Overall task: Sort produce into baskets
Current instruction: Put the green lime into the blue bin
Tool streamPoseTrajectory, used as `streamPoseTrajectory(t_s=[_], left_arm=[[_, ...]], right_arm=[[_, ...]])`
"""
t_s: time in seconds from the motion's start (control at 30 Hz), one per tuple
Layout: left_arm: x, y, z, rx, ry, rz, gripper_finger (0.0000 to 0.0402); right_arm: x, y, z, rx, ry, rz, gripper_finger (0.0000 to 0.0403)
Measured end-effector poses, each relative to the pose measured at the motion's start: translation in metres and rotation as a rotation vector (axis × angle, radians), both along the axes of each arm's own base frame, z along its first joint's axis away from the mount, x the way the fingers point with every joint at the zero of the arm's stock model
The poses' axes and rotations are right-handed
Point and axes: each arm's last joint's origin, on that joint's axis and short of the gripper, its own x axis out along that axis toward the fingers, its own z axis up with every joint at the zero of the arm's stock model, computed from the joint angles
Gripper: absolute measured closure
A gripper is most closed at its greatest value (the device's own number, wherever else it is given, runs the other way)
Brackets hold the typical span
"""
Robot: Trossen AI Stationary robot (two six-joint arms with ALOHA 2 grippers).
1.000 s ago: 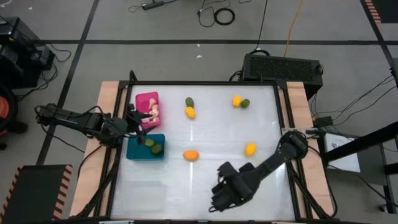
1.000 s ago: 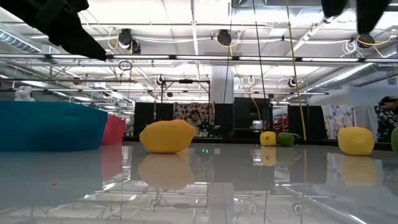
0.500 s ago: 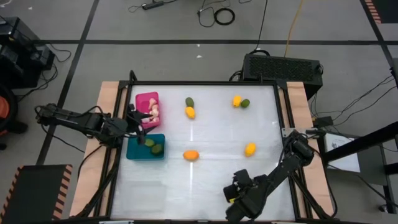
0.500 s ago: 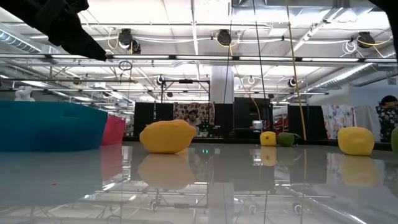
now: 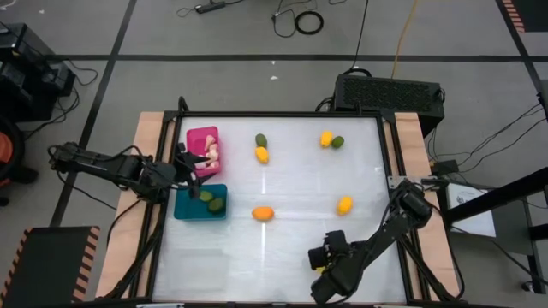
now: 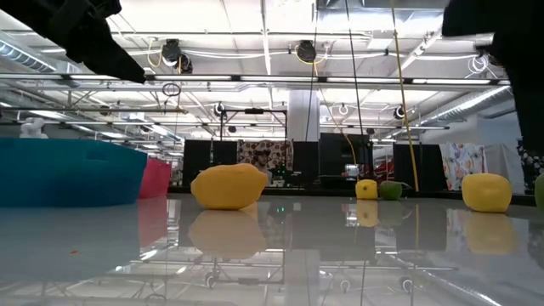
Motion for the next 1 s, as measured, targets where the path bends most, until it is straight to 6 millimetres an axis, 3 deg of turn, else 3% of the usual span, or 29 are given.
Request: streamPoseTrajectory(t_s=[0.23, 0.4, 0.83, 1.0], left_arm=[[0.000, 0.000, 0.000, 0.000, 0.000, 0.000, 0.0136], [0.000, 0.000, 0.000, 0.000, 0.000, 0.000, 0.0136], [0.000, 0.000, 0.000, 0.000, -0.001, 0.000, 0.0136], [0.000, 0.000, 0.001, 0.000, -0.007, 0.000, 0.0136]], right_arm=[[0.003, -0.007, -0.036, 0.086, -0.008, 0.003, 0.0063], [0.002, -0.008, -0.038, 0.084, -0.002, 0.027, 0.0071], [-0.002, -0.012, -0.035, 0.054, 0.064, 0.058, 0.0232], [-0.005, -0.015, -0.028, 0.016, 0.109, 0.070, 0.0253]])
